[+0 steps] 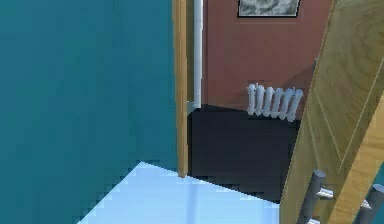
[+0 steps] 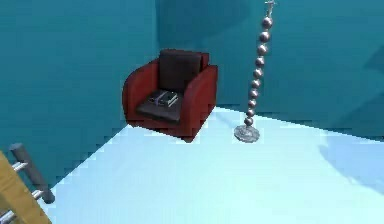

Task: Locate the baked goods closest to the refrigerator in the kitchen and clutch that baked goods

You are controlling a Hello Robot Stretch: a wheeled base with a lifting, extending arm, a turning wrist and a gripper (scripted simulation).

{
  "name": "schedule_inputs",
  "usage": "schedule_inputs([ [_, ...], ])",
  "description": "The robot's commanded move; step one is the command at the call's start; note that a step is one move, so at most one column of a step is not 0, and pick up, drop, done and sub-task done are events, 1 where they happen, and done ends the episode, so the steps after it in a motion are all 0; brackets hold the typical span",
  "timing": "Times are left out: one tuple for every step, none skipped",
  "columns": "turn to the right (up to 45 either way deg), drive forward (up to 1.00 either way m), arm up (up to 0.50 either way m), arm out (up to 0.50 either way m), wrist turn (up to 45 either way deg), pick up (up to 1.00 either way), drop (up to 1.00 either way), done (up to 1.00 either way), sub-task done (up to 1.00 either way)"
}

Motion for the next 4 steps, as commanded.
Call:
schedule_inputs([
  [0.0, 0.5, 0.0, 0.0, 0.0, 0.0, 0.0, 0.0, 0.0],
  [21.0, 0.0, 0.0, 0.0, 0.0, 0.0, 0.0, 0.0, 0.0],
  [0.0, 1.0, 0.0, 0.0, 0.0, 0.0, 0.0, 0.0, 0.0],
  [42.0, 0.0, 0.0, 0.0, 0.0, 0.0, 0.0, 0.0, 0.0],
])
